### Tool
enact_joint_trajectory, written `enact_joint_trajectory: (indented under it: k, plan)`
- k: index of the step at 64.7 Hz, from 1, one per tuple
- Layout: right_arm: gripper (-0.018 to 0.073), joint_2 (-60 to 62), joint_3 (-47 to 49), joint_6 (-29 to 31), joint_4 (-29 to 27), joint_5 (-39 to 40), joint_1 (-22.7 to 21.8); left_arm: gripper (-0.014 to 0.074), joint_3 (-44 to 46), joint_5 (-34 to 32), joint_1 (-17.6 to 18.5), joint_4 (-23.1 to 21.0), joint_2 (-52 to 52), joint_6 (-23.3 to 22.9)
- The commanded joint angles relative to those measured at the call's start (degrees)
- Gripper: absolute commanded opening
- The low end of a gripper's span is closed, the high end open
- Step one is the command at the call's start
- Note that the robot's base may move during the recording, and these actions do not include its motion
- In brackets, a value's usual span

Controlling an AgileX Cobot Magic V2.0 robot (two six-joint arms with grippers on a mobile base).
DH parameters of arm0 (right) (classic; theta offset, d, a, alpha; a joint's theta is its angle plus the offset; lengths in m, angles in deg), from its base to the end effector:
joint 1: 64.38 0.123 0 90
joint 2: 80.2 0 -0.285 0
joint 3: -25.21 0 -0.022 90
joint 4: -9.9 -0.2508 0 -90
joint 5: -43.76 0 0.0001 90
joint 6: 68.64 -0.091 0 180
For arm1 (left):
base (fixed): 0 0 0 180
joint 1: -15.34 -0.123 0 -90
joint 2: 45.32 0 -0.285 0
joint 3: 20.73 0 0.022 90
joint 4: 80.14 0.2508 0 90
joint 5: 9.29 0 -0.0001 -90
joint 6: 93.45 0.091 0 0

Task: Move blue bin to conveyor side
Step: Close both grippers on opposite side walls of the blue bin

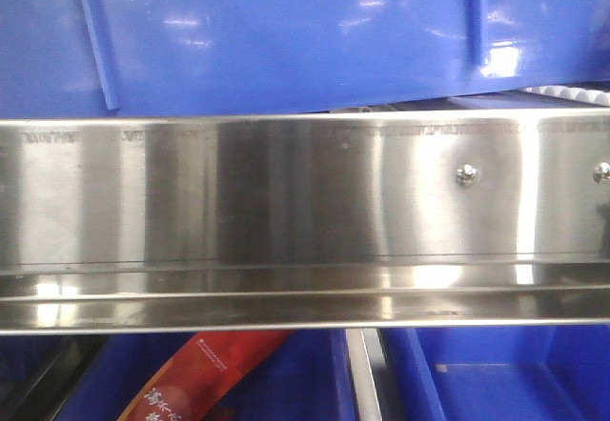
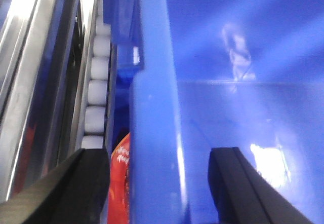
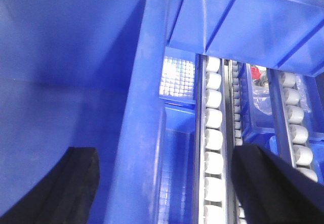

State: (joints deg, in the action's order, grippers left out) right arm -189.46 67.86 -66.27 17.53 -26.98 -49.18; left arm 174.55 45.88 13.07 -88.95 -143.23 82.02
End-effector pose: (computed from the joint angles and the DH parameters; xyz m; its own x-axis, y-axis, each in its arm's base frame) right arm 0.3666 0.0878 0.4455 -0.6902 -0.2753 -0.6692 -0.2377 0.9597 -0.1497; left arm 0.3462 0.0023 0.3927 -0.7338 -0.1945 -0.6510 -0.0777 0.9759 -0.2039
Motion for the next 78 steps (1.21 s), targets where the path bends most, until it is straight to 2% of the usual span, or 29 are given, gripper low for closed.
enact_joint_trajectory:
  k: [1,26,65,78]
  plan:
    - [0.0422,-0.2,0.6,-0.3,0.9,0.8,-0.4,0.0337,0.6,0.0,0.3,0.1,0.2,-0.6]
    - [0.0422,-0.2,0.6,-0.4,0.6,0.8,-0.4,0.0337,0.6,0.8,1.6,0.0,-1.8,-0.5]
    - [0.0421,-0.2,0.6,-0.4,0.7,0.8,-0.4,0.0337,0.6,0.8,1.6,0.5,-2.2,-0.5]
    - [0.0329,-0.2,0.6,-0.4,0.7,0.8,-0.4,0.0337,0.6,0.8,1.6,0.5,-2.2,-0.5]
